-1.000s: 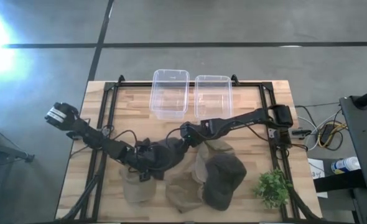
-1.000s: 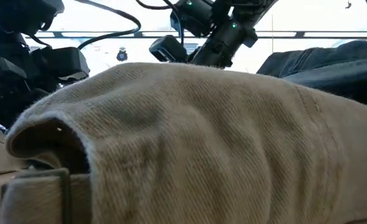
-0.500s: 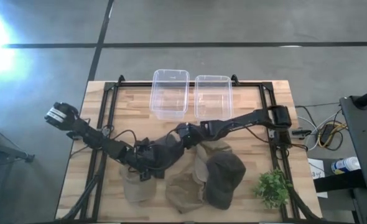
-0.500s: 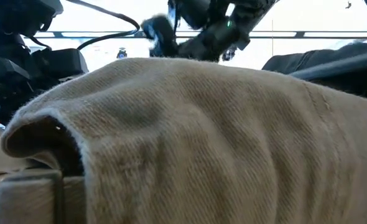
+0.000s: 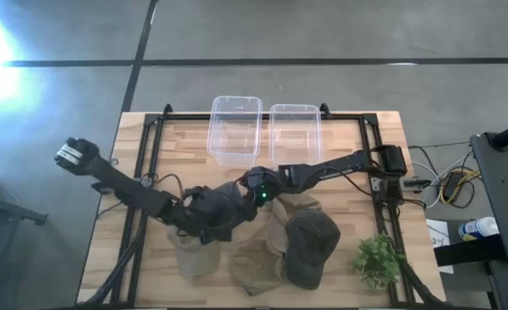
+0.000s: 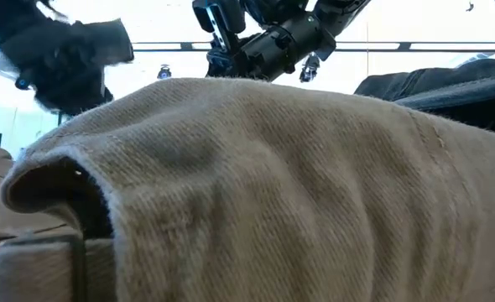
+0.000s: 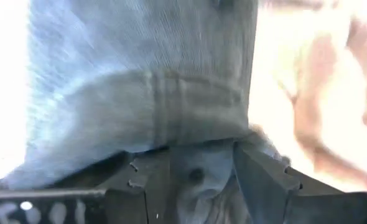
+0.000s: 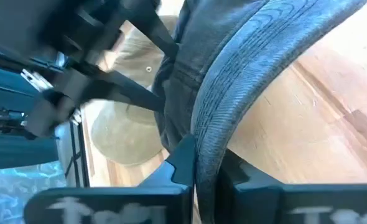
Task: Pick & Place hat
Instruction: Put the left black cap into the left transparent bin
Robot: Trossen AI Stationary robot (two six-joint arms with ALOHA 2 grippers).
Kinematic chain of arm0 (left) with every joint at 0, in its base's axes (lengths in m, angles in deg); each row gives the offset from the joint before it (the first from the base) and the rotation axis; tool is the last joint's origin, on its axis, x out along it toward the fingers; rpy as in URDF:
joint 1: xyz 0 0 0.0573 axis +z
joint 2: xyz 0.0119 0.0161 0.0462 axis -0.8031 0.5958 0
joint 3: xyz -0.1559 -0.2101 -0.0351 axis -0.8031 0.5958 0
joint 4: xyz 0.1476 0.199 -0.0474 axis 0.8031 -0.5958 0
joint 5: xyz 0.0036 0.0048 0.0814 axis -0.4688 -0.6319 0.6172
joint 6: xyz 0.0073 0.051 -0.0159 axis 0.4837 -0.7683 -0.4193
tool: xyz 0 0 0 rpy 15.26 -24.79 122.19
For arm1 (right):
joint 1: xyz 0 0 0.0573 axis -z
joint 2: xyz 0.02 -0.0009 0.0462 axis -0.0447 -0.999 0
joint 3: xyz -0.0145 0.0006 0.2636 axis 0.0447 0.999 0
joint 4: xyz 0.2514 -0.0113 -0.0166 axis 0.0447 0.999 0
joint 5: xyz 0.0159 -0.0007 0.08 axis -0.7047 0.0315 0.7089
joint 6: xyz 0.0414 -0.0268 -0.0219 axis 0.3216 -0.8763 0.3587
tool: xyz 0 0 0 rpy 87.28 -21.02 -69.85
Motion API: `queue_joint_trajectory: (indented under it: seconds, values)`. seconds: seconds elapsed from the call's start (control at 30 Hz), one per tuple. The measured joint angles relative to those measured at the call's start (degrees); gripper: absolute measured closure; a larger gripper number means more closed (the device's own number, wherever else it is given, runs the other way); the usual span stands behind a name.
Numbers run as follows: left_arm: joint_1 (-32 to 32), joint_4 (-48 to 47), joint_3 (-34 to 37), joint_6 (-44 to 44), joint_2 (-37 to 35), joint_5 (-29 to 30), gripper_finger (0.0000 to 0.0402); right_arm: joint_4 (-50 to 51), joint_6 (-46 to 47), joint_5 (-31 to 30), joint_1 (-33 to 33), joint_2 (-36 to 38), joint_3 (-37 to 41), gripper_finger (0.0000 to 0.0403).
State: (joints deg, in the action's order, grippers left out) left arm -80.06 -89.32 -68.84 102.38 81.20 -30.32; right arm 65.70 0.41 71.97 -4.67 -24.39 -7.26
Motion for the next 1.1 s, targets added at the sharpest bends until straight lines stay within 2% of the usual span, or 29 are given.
queue_joint_trajectory:
  seconds: [0.17,0.3,0.4,0.53,0.6,0.7,0.87,1.0,1.1]
  values:
    - [0.0,-8.39,-5.47,3.08,-8.01,0.99,0.0229,2.81,-0.93,-0.33,0.02,5.89,0.02,0.0389]
    - [-0.15,-8.36,-10.06,2.67,-14.07,2.31,0.0229,5.42,-3.1,-4.04,0.09,13.38,0.02,0.039]
    - [-0.84,-8.24,-13.56,0.85,-17.37,5.85,0.0229,7.86,-5.13,-13.69,0.34,20.11,0.02,0.039]
    - [-2.0,-8.13,-17.14,-4.64,-20.19,13.61,0.0229,8.19,-6.39,-32.83,2.03,26.76,-0.04,0.039]
    - [-2.12,-8.93,-17.7,-7.23,-20.82,15.89,0.0229,7.9,-6.3,-35.73,4.83,27.97,-0.11,0.039]
    - [-2.12,-13.95,-17.71,-6.73,-21.22,16.4,0.0229,8.11,-4.1,-32.71,10.72,26.86,-0.24,0.039]
    - [-2.12,-30.09,-17.5,6.33,-20.75,11.91,0.0229,9.18,-3.64,-22.74,19.47,19.47,-3.19,0.039]
    - [-2.4,-39.85,-16.34,16.83,-19.79,9.11,0.0229,12.41,-3.61,-15.75,22.67,11.19,-9.43,0.039]
    - [-2.47,-40.41,-14.82,19.26,-19.31,9.07,0.0229,16.72,-3.97,-12.72,23.02,4.72,-15.7,0.039]
